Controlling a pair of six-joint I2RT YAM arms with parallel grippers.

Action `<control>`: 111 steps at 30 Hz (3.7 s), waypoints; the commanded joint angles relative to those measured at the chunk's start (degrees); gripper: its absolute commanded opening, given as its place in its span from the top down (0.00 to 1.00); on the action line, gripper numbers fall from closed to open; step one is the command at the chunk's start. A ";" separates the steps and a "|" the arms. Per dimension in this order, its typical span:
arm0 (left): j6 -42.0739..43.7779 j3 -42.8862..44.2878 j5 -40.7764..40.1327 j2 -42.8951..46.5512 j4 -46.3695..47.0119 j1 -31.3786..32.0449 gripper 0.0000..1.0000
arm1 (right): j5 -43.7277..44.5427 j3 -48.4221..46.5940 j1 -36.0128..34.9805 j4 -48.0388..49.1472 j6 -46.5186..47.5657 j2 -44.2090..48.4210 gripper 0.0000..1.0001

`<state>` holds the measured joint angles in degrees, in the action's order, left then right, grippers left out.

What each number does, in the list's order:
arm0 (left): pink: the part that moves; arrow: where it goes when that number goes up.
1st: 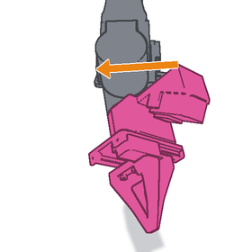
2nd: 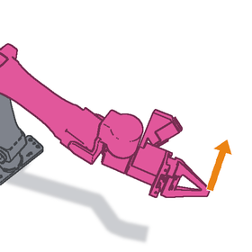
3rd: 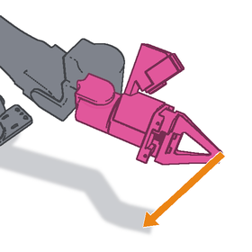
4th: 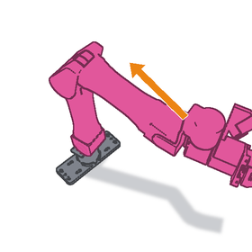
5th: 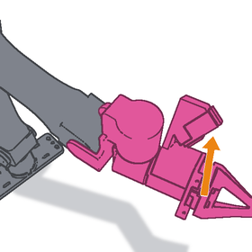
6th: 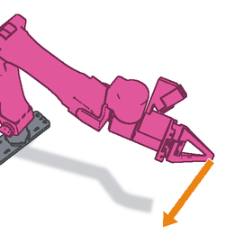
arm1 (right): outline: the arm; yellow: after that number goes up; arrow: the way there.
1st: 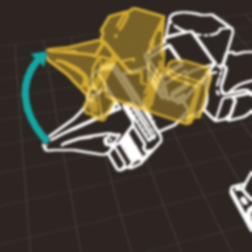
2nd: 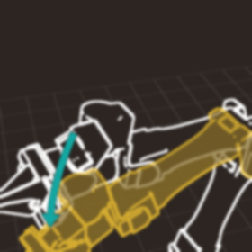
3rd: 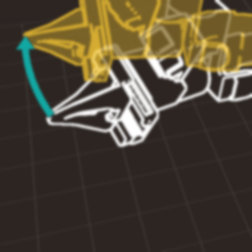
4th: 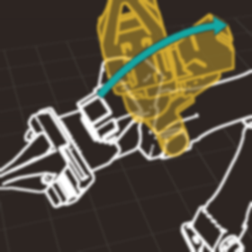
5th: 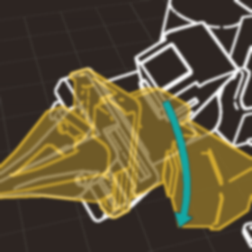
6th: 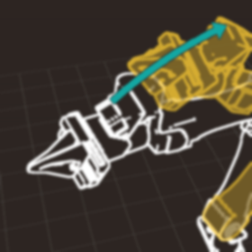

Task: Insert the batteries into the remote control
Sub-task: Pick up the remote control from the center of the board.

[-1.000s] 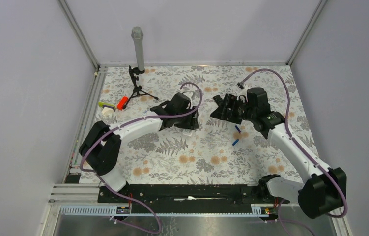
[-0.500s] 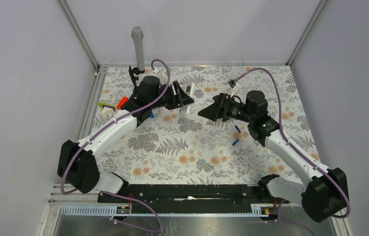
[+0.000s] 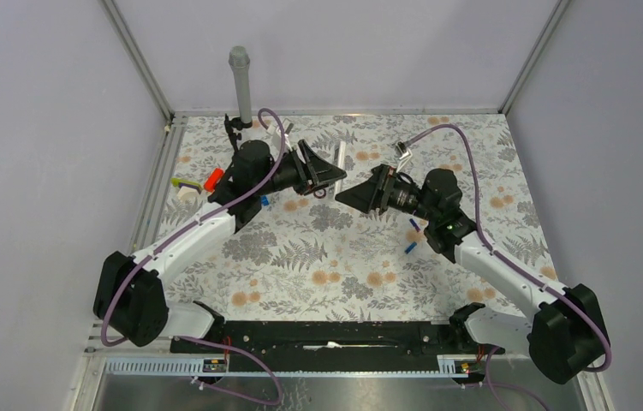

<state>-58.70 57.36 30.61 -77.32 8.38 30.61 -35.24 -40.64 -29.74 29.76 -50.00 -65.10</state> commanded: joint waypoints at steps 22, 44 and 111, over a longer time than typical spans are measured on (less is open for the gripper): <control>-12.25 -5.70 3.17 9.12 14.40 -0.29 0.60 | -0.67 -5.90 -4.62 15.40 -12.64 -7.63 0.54; 14.05 15.97 -16.05 0.72 -35.42 -0.38 0.22 | 22.94 -22.83 -13.90 -35.29 42.44 -14.36 0.71; 5.16 -8.43 -11.78 14.33 8.89 -8.29 1.00 | 13.13 -14.33 -5.04 -14.35 -14.02 -2.29 0.56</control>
<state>-51.70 49.82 21.41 -65.28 11.00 22.50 -23.49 -52.31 -34.72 16.58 -60.25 -66.61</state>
